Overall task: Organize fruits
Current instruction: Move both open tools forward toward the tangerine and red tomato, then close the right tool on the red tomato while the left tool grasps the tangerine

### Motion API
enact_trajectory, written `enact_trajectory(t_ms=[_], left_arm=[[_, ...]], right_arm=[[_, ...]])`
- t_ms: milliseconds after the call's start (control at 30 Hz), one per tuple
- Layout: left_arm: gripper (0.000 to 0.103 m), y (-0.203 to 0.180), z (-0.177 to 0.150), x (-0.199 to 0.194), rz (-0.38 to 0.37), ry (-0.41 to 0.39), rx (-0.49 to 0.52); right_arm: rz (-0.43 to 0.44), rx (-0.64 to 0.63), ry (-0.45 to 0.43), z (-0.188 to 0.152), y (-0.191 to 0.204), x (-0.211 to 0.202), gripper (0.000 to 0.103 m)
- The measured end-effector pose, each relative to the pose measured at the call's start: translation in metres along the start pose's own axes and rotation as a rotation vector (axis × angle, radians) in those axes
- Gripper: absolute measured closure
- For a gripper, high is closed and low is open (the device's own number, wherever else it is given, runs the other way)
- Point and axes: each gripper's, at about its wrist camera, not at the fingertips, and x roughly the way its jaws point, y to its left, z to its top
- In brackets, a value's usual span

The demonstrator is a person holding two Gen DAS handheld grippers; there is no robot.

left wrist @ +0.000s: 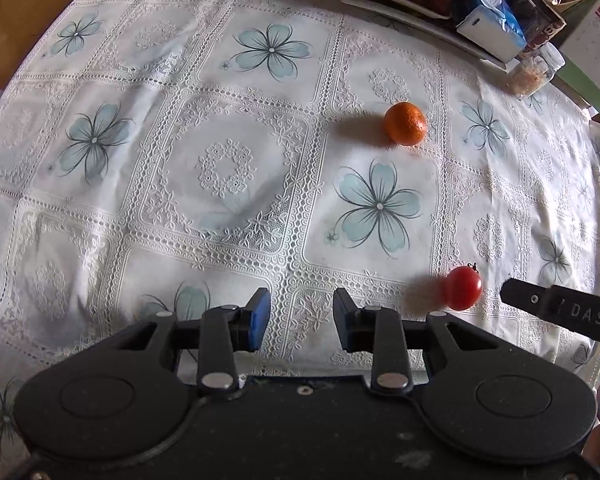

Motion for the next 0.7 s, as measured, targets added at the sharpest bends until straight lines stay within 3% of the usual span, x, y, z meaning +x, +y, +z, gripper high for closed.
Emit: enact_trajectory(t_ms=[700], left_arm=[[0.07, 0.01, -0.002, -0.004, 0.021, 0.006, -0.004]], right_arm=[[-0.067, -0.131, 0.024, -0.013, 0.046, 0.042, 0.059]])
